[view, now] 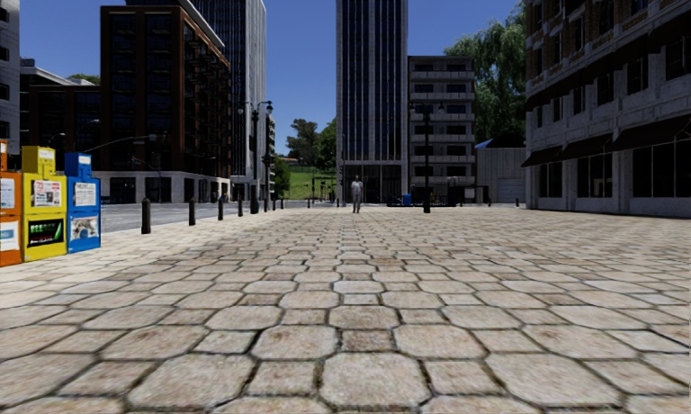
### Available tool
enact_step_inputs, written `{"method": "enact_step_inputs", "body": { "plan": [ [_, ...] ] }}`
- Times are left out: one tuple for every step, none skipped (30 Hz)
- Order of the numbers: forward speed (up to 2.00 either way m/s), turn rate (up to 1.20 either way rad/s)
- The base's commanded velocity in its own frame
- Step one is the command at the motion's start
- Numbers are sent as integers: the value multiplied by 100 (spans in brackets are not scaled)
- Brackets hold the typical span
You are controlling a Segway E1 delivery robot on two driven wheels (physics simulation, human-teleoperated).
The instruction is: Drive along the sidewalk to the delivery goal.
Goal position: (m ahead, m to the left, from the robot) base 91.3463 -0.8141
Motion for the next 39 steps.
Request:
{"method": "enact_step_inputs", "body": {
  "plan": [
    [200,0],
    [200,0],
    [200,0],
    [200,0],
    [200,0],
    [200,0],
    [200,0],
    [200,0],
    [200,0],
    [200,0],
    [200,0],
    [200,0],
    [200,0],
    [200,0],
    [200,0],
    [200,0],
    [200,0],
    [200,0],
    [200,0],
    [200,0],
    [200,0],
    [200,0],
    [200,0],
    [200,0],
    [200,0],
    [200,0],
    [200,0],
    [200,0],
    [200,0],
    [200,0],
    [200,0],
    [200,0],
    [200,0],
    [200,0],
    [200,0],
    [200,0],
    [200,0],
    [200,0],
    [200,0]
  ]
}}
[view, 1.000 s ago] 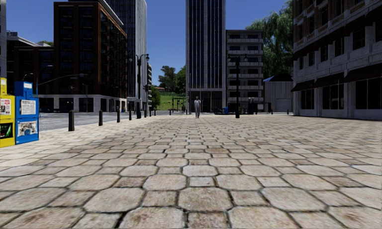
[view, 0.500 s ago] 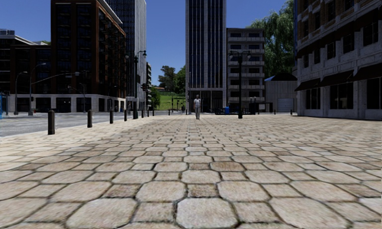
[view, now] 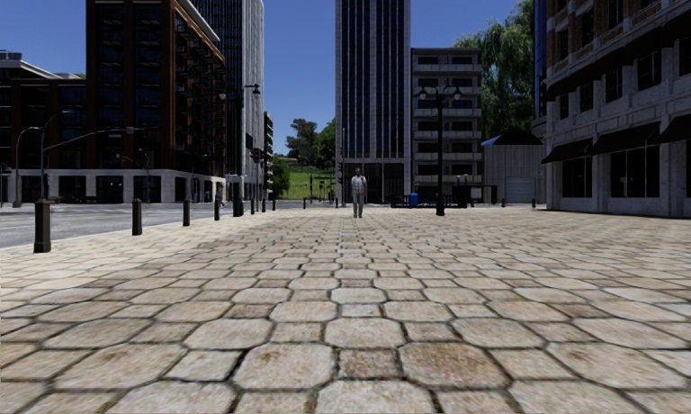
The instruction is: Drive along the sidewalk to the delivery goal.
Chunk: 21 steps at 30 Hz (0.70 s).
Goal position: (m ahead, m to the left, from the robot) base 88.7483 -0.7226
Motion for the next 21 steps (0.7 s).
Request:
{"method": "enact_step_inputs", "body": {
  "plan": [
    [200,0],
    [200,0],
    [200,0],
    [200,0],
    [200,0],
    [200,0],
    [200,0],
    [200,0],
    [200,0],
    [200,0],
    [200,0],
    [200,0],
    [200,0],
    [200,0],
    [200,0],
    [200,0],
    [200,0],
    [200,0],
    [200,0],
    [200,0],
    [200,0]
  ]
}}
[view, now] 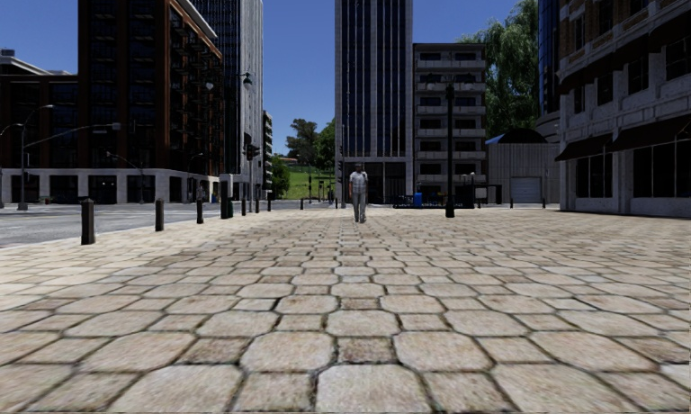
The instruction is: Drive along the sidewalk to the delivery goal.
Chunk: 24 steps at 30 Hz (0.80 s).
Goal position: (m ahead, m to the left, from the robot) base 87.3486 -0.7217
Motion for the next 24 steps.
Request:
{"method": "enact_step_inputs", "body": {
  "plan": [
    [200,0],
    [200,0],
    [200,0],
    [200,0],
    [200,0],
    [200,0],
    [200,0],
    [200,0],
    [200,0],
    [200,0],
    [200,0],
    [200,0],
    [200,0],
    [200,2],
    [200,8],
    [200,8],
    [200,12],
    [200,17],
    [200,19],
    [200,21],
    [200,21],
    [200,23],
    [200,23],
    [200,23]
  ]
}}
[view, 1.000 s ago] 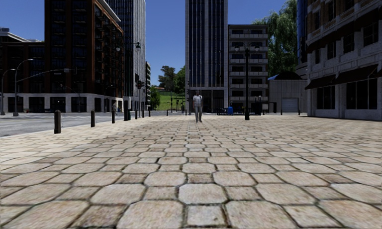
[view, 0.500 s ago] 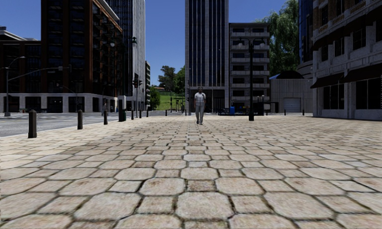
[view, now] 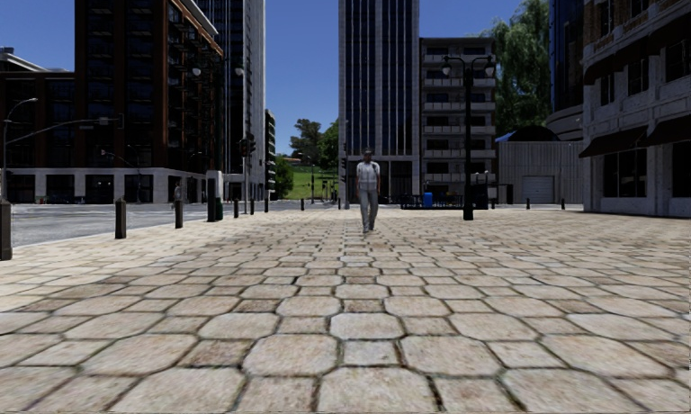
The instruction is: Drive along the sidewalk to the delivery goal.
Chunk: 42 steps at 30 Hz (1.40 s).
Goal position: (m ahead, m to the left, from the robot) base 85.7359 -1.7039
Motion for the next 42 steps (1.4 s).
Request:
{"method": "enact_step_inputs", "body": {
  "plan": [
    [200,23],
    [200,23],
    [200,23],
    [200,23],
    [200,23],
    [200,23],
    [200,23],
    [200,23],
    [200,23],
    [200,23],
    [200,23],
    [200,23],
    [200,23],
    [200,23],
    [200,24],
    [200,25],
    [200,25],
    [200,27],
    [200,28],
    [200,29],
    [200,29],
    [200,29],
    [200,29],
    [200,30],
    [200,30],
    [200,30],
    [200,30],
    [200,30],
    [200,30],
    [200,30],
    [200,30],
    [200,30],
    [200,30],
    [200,30],
    [200,30],
    [200,30],
    [200,30],
    [200,30],
    [200,30],
    [200,30],
    [200,30],
    [200,30]
  ]
}}
